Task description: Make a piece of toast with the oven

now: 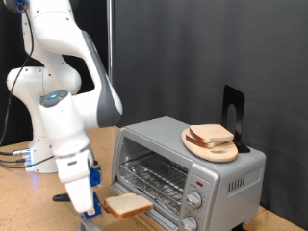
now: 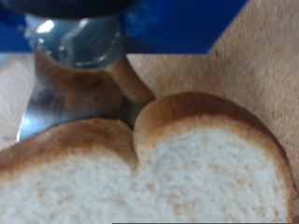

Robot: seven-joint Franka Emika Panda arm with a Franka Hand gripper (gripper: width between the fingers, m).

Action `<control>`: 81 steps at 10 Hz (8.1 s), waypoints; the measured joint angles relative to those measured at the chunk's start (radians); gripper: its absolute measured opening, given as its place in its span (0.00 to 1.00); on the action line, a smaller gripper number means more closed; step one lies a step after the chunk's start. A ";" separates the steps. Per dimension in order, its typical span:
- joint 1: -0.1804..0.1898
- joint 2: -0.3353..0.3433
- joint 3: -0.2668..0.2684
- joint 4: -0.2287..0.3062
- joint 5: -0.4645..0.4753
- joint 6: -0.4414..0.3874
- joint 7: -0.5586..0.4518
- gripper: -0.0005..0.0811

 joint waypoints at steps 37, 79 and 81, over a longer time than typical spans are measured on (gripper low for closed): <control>-0.043 -0.233 0.072 -0.114 -0.205 -0.295 0.078 0.61; -0.105 -0.443 -0.051 -0.055 0.132 -0.523 -0.273 0.61; -0.105 -0.484 -0.055 -0.032 0.111 -0.567 -0.231 0.61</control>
